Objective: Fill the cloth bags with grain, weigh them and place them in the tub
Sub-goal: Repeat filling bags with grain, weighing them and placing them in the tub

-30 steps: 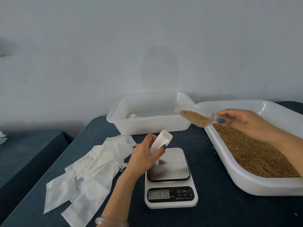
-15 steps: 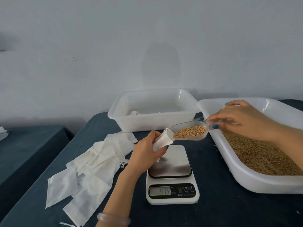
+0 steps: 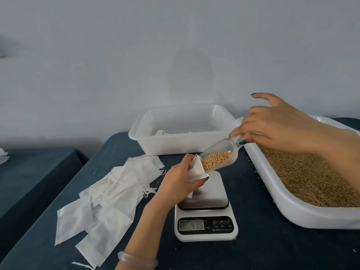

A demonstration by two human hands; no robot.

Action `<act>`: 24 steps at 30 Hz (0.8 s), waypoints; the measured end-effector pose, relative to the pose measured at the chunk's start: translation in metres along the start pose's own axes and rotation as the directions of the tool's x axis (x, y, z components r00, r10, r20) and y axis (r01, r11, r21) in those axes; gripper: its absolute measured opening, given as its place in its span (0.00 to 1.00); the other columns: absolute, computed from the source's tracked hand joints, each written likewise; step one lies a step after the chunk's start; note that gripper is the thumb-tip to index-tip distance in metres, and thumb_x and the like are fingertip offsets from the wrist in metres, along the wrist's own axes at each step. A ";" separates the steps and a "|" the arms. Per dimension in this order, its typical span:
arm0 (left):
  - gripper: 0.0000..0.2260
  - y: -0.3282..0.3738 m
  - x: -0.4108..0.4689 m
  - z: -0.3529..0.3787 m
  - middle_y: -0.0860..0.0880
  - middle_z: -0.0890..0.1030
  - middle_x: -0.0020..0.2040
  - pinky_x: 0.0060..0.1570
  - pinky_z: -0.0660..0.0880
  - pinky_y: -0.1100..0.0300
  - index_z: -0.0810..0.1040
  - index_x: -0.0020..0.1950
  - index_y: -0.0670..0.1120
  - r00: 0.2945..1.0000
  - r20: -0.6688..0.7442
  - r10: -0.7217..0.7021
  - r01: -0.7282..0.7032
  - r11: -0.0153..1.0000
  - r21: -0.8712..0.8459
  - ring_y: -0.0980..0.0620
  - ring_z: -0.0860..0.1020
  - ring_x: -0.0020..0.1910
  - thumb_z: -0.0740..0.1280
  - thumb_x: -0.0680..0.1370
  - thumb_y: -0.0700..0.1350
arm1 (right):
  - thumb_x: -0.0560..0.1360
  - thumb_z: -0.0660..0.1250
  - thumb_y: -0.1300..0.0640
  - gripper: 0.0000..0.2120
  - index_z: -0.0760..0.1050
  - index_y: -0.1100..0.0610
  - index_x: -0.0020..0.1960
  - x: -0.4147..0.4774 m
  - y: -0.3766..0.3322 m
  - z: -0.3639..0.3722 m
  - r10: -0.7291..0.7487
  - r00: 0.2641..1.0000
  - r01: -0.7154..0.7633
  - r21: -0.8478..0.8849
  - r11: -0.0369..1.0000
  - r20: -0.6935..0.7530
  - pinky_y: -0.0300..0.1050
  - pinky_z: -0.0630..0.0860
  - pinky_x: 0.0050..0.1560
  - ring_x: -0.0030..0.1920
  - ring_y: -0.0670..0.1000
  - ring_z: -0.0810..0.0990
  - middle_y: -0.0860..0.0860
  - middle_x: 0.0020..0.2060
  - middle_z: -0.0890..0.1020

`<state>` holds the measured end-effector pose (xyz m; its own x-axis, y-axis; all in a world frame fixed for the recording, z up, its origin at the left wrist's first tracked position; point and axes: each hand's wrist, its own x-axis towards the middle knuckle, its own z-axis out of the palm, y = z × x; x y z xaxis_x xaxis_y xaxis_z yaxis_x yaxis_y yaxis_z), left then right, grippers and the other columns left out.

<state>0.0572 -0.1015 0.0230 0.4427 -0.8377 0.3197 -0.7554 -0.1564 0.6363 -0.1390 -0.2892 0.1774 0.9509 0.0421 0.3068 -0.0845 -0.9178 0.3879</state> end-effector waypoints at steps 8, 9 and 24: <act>0.20 0.004 -0.002 -0.002 0.56 0.81 0.52 0.41 0.78 0.58 0.68 0.61 0.56 0.998 -0.052 0.017 -0.024 0.992 -0.123 0.58 0.79 0.46 0.73 0.75 0.55 | 0.77 0.58 0.45 0.15 0.79 0.39 0.59 0.006 0.001 -0.016 -0.028 0.999 0.026 -0.065 0.998 -0.030 0.59 0.55 0.74 0.48 0.44 0.78 0.37 0.40 0.81; 0.19 0.004 -0.003 -0.002 0.56 0.81 0.51 0.42 0.78 0.57 0.68 0.61 0.56 0.998 -0.055 0.016 -0.023 0.990 -0.137 0.58 0.79 0.46 0.73 0.75 0.54 | 0.77 0.58 0.46 0.16 0.80 0.39 0.59 0.005 0.001 -0.017 -0.028 0.999 0.026 -0.066 0.997 -0.031 0.59 0.55 0.74 0.48 0.44 0.79 0.38 0.40 0.81; 0.18 0.007 -0.003 -0.004 0.57 0.81 0.51 0.44 0.78 0.58 0.70 0.62 0.53 0.998 -0.063 0.005 -0.017 0.980 -0.199 0.59 0.79 0.47 0.72 0.76 0.53 | 0.78 0.54 0.42 0.18 0.78 0.38 0.61 -0.002 0.007 -0.017 0.020 1.000 -0.020 -0.053 0.998 0.000 0.58 0.55 0.74 0.49 0.43 0.78 0.36 0.42 0.79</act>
<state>0.0527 -0.0983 0.0289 0.4683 -0.8041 0.3661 -0.6518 -0.0347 0.7576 -0.1467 -0.2885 0.1942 0.9489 0.0238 0.3148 -0.1194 -0.8961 0.4276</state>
